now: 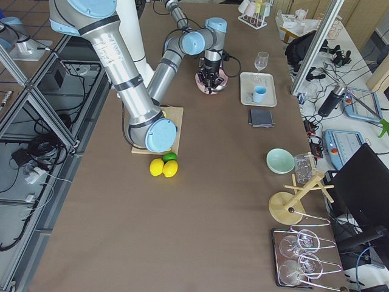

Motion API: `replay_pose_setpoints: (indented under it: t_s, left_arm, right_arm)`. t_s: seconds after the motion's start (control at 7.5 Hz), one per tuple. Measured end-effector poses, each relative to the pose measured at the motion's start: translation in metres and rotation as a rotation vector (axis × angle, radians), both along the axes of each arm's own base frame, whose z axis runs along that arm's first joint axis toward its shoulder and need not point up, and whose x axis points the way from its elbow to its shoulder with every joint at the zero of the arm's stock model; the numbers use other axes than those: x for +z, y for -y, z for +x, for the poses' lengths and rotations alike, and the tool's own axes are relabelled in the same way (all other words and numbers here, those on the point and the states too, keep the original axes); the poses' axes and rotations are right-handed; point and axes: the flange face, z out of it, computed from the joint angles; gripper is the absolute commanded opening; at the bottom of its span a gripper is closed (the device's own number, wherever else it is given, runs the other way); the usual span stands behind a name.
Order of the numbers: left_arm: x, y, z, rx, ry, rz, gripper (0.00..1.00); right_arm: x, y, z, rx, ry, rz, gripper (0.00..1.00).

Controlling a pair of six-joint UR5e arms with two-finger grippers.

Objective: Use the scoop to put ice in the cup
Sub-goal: 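Carry the scoop to the pink bowl while the left gripper holds its rim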

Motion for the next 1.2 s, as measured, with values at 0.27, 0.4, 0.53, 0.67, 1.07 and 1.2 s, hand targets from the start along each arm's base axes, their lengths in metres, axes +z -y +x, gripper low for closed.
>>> replay_pose_setpoints:
  t_s: [0.27,0.4,0.53,0.67,1.07,1.2]
  left_arm:
    - [-0.006,0.010,0.001,0.004,-0.005,-0.030,0.99]
    - [-0.008,0.012,0.002,0.006,-0.008,-0.034,0.99]
    - [-0.009,0.012,0.003,0.011,-0.009,-0.036,0.99]
    - [-0.009,0.011,0.004,0.019,-0.009,-0.038,0.99]
    - [-0.005,0.009,0.003,0.032,-0.008,-0.044,0.99]
    - [-0.005,0.009,0.003,0.033,-0.008,-0.044,0.99]
  right_arm:
    - [-0.017,-0.010,-0.023,-0.032,-0.097,-0.016,0.00]
    - [-0.029,-0.015,-0.031,-0.056,-0.146,-0.013,0.00]
    - [-0.042,-0.021,-0.038,-0.086,-0.181,-0.003,0.00]
    - [-0.057,-0.026,-0.049,-0.116,-0.202,0.013,0.00]
    - [-0.082,-0.033,-0.087,-0.204,-0.268,0.073,0.00]
    - [-0.085,-0.032,-0.104,-0.224,-0.308,0.079,0.00]
